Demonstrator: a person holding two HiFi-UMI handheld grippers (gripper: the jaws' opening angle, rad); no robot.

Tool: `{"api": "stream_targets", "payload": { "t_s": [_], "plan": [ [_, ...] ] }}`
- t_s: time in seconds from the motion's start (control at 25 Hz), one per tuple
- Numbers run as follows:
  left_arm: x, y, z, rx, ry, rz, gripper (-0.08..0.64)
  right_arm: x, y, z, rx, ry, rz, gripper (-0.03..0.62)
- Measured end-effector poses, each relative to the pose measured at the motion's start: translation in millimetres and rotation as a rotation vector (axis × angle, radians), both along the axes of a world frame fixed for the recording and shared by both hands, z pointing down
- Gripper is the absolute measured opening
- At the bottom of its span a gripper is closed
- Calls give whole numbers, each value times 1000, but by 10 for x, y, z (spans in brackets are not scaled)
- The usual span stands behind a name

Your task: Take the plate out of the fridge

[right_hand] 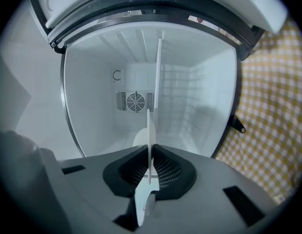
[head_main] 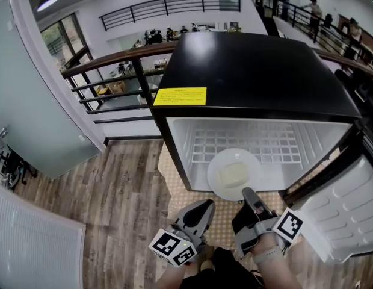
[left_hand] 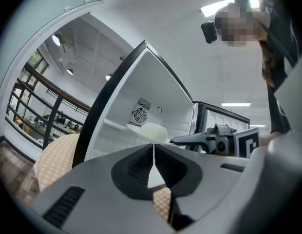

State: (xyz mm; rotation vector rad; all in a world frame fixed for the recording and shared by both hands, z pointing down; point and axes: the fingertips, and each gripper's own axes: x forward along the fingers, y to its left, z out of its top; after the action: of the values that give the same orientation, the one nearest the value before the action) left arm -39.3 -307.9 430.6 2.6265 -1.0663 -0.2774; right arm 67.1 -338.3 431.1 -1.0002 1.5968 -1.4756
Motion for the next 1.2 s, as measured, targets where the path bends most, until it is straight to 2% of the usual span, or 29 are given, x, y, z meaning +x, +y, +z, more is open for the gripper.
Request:
{"api": "stream_targets", "payload": {
  "t_s": [1.2],
  "plan": [
    [-109,683,110,-5,-9,56,6,10,858,288,-29,-47,80,51]
  ]
}}
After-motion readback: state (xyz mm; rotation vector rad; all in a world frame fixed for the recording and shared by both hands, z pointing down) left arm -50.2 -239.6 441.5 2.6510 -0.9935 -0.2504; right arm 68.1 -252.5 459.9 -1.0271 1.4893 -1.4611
